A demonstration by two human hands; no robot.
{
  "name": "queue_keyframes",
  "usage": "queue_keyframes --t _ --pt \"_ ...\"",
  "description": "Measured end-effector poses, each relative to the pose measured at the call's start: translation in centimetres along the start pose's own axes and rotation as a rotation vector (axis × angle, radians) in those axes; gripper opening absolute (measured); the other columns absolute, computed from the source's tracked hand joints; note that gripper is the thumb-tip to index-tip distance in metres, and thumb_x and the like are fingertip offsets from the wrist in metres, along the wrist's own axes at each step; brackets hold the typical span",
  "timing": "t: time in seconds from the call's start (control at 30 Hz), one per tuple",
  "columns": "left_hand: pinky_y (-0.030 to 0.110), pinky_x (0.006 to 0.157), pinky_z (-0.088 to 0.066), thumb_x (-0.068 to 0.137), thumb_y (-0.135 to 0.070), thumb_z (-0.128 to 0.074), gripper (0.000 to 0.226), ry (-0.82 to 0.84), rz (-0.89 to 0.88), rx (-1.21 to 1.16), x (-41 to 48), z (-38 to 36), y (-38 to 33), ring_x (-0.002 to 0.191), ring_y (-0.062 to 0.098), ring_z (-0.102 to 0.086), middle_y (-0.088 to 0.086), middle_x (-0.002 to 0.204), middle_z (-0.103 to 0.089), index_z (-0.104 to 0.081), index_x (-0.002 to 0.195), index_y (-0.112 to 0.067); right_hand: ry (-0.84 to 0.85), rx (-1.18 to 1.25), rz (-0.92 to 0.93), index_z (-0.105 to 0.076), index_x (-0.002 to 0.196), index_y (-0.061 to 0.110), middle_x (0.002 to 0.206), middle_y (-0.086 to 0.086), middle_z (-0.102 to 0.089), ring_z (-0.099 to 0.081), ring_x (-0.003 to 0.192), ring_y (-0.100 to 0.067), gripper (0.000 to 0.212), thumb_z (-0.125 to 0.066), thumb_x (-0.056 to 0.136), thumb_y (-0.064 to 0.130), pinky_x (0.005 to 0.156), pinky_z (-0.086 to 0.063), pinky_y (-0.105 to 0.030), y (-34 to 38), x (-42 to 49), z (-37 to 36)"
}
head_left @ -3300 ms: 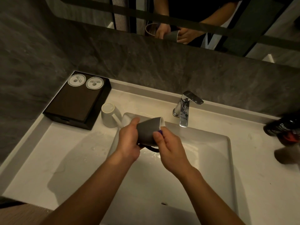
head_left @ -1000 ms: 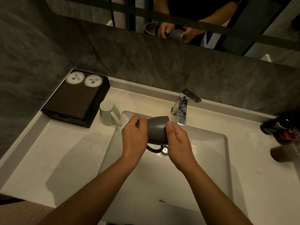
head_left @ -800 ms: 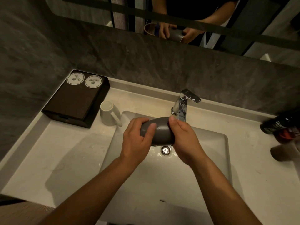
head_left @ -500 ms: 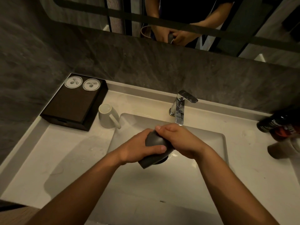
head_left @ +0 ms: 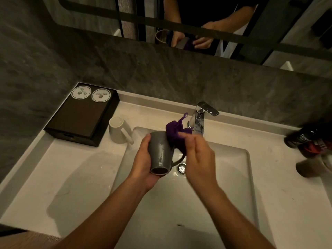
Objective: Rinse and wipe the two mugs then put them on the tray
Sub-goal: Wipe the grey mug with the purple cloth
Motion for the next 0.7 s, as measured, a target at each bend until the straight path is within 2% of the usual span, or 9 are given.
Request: queue_keyframes --t 0.07,0.13,0.2,0.3,0.37,0.47,0.57,0.63,0.7 --pt "0.048 0.111 -0.046 0.096 -0.066 -0.051 0.065 0.048 0.003 -0.086 -0.5 -1.0 -0.7 0.11 0.032 -0.07 0.016 0.116 -0.078 -0.07 0.129 -0.014 0.099 -0.045 0.087 -0.064 0.125 0.024 0.141 0.009 -0.06 -0.053 0.134 -0.011 0.039 -0.035 0.107 0.045 0.108 -0.049 -0.041 -0.2 -2.4 -2.3" --pt "0.05 0.114 -0.046 0.097 -0.067 -0.048 0.066 0.075 -0.01 -0.085 -0.5 -1.5 -1.2 0.12 0.034 -0.069 0.017 0.123 -0.076 -0.071 0.129 -0.014 0.197 -0.095 0.113 -0.062 0.114 0.03 0.156 0.026 -0.041 -0.031 0.15 -0.007 0.038 -0.032 0.106 0.052 0.12 -0.036 -0.041 -0.9 -3.6 -3.8" --pt "0.051 0.108 -0.051 0.096 -0.068 -0.05 0.066 0.056 -0.054 -0.049 -0.6 -1.4 -1.8 0.117 0.035 -0.071 0.017 0.121 -0.077 -0.072 0.128 -0.014 0.253 -0.054 0.08 -0.067 0.104 0.028 0.156 0.031 -0.037 -0.025 0.152 -0.002 0.04 -0.034 0.105 0.051 0.121 -0.032 -0.041 -1.3 -3.3 -3.9" --pt "0.052 0.102 -0.056 0.096 -0.067 -0.051 0.063 0.01 -0.123 0.006 -0.7 -0.9 -1.9 0.111 0.034 -0.074 0.015 0.115 -0.079 -0.074 0.125 -0.017 0.2 0.024 0.122 -0.07 0.104 0.023 0.138 0.027 -0.058 -0.048 0.137 -0.008 0.029 -0.046 0.103 0.039 0.109 -0.047 -0.049 -1.0 -1.4 -2.1" --pt "0.05 0.095 -0.059 0.097 -0.065 -0.049 0.06 0.015 -0.141 0.055 -1.1 -1.3 -1.4 0.108 0.032 -0.075 0.014 0.115 -0.079 -0.073 0.125 -0.018 0.124 -0.008 0.16 -0.062 0.113 0.027 0.126 0.027 -0.056 -0.055 0.124 -0.016 0.018 -0.059 0.097 0.032 0.097 -0.051 -0.05 -0.7 -0.2 -1.6" --pt "0.046 0.092 -0.059 0.101 -0.061 -0.047 0.06 0.061 -0.155 0.084 -1.4 -2.3 -0.5 0.112 0.032 -0.074 0.017 0.121 -0.076 -0.069 0.131 -0.015 0.051 -0.048 0.152 -0.046 0.135 0.033 0.139 0.022 -0.035 -0.042 0.134 -0.02 0.049 -0.066 0.09 0.038 0.106 -0.047 -0.048 -0.6 0.3 -2.3" --pt "0.051 0.102 -0.055 0.097 -0.061 -0.052 0.06 0.05 -0.243 0.126 -1.0 -2.3 -0.9 0.116 0.034 -0.072 0.018 0.123 -0.075 -0.069 0.131 -0.014 0.096 -0.191 0.128 -0.028 0.156 0.026 0.166 0.009 -0.015 -0.016 0.155 -0.016 0.073 -0.057 0.093 0.049 0.122 -0.03 -0.049 -0.8 0.3 -3.5" --pt "0.055 0.106 -0.053 0.089 -0.064 -0.059 0.065 0.039 -0.275 0.151 -0.8 -2.3 -1.2 0.116 0.034 -0.072 0.018 0.124 -0.075 -0.07 0.13 -0.015 0.165 -0.192 0.087 -0.013 0.162 0.023 0.171 0.009 -0.008 -0.002 0.157 -0.009 0.078 -0.05 0.099 0.047 0.126 -0.02 -0.049 -1.1 0.0 -4.3" --pt "0.055 0.109 -0.051 0.092 -0.063 -0.056 0.064 0.025 -0.279 0.129 -0.5 -2.1 -1.5 0.116 0.034 -0.072 0.019 0.123 -0.075 -0.07 0.13 -0.013 0.195 -0.228 0.136 -0.011 0.162 0.019 0.172 0.006 -0.006 0.0 0.158 -0.01 0.07 -0.044 0.103 0.039 0.128 -0.015 -0.046 -0.9 -0.9 -5.1"
Point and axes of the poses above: each hand's wrist, its own x-axis towards the middle knuckle, its own z-axis out of the back of the hand, y = z × x, the point moved 8 cm from there along x, towards the middle knuckle
